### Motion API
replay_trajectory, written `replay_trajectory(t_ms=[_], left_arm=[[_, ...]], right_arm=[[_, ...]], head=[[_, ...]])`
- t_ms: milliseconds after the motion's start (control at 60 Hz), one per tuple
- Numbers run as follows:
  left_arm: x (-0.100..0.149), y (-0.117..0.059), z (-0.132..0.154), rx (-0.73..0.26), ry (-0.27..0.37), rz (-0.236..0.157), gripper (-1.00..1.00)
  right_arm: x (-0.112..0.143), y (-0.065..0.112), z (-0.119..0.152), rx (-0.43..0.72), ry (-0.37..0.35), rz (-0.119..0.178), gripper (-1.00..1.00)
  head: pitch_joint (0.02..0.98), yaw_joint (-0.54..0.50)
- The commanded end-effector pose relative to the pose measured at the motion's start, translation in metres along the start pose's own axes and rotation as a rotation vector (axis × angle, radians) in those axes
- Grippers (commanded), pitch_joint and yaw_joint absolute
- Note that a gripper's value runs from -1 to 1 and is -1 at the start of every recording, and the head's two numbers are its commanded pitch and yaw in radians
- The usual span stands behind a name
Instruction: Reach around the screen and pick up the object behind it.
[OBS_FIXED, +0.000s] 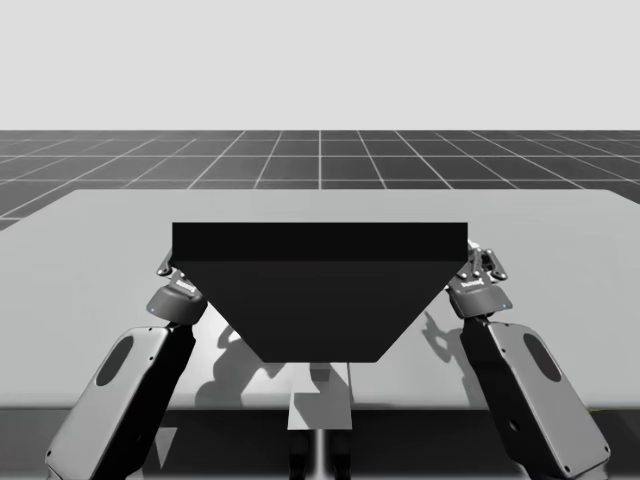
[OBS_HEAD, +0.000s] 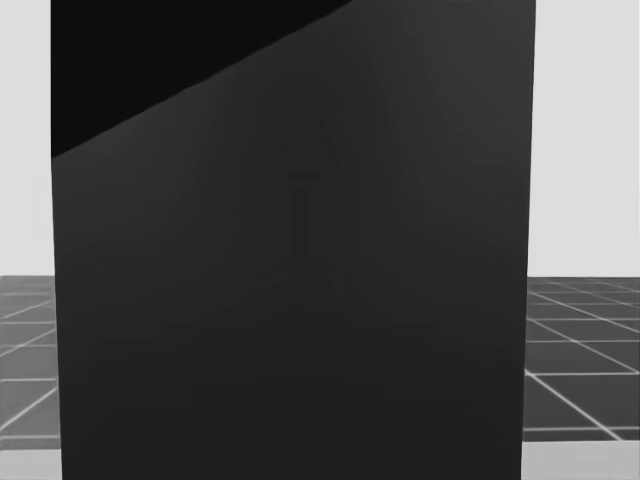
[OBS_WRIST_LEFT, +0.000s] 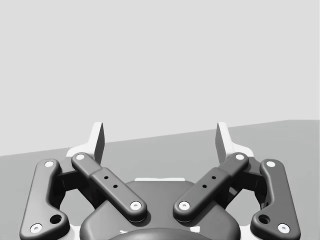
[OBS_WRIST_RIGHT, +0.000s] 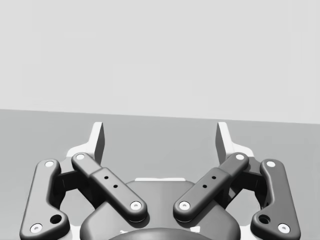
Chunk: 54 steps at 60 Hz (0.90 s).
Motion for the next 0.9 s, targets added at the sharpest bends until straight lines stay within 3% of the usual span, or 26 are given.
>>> replay_trajectory(t_ms=[17, 100, 150, 233, 283, 350, 383, 467, 517, 617, 700, 900], left_arm=[[-0.001, 0.0, 0.0, 0.0, 0.002, 0.0, -1.0], [0.0, -0.001, 0.0, -0.002, 0.006, -0.001, -1.0], [0.0, -0.001, 0.001, -0.004, 0.01, -0.001, -1.0], [0.002, -0.001, 0.002, -0.033, 0.032, -0.001, -1.0], [0.004, -0.002, 0.005, -0.059, 0.054, 0.017, -1.0], [0.008, -0.002, 0.009, -0.09, 0.071, 0.021, -1.0], [0.01, -0.002, 0.012, -0.11, 0.084, 0.026, -1.0], [0.017, 0.001, 0.02, -0.16, 0.112, 0.017, -1.0], [0.02, 0.002, 0.026, -0.203, 0.137, 0.021, -1.0], [0.024, 0.008, 0.042, -0.281, 0.198, -0.005, -1.0], [0.026, 0.013, 0.051, -0.321, 0.228, -0.024, -1.0], [0.038, 0.027, 0.069, -0.42, 0.284, -0.023, -1.0]], right_arm=[[-0.001, 0.001, 0.002, -0.038, -0.001, 0.023, -1.0], [0.0, 0.002, 0.002, 0.008, -0.007, 0.005, -1.0], [-0.001, 0.001, 0.002, 0.027, -0.002, 0.023, -1.0], [0.002, 0.001, 0.003, 0.069, 0.01, 0.009, -1.0], [0.004, 0.002, 0.005, 0.117, 0.001, 0.019, -1.0], [0.006, 0.005, 0.01, 0.191, 0.004, 0.002, -1.0], [0.007, 0.006, 0.012, 0.234, 0.0, 0.008, -1.0], [0.01, 0.007, 0.02, 0.321, -0.005, 0.0, -1.0], [0.011, 0.007, 0.026, 0.369, -0.008, 0.012, -1.0], [0.01, 0.001, 0.038, 0.46, -0.003, 0.029, -1.0], [0.007, -0.004, 0.046, 0.503, 0.006, 0.03, -1.0], [0.006, -0.016, 0.067, 0.637, 0.022, 0.025, -1.0]], head=[[0.068, -0.04], [0.07, -0.03], [0.072, -0.03], [0.077, -0.04], [0.08, -0.04], [0.084, -0.04], [0.087, -0.04], [0.091, -0.04], [0.094, -0.04], [0.102, -0.04], [0.105, -0.04], [0.109, -0.04]])
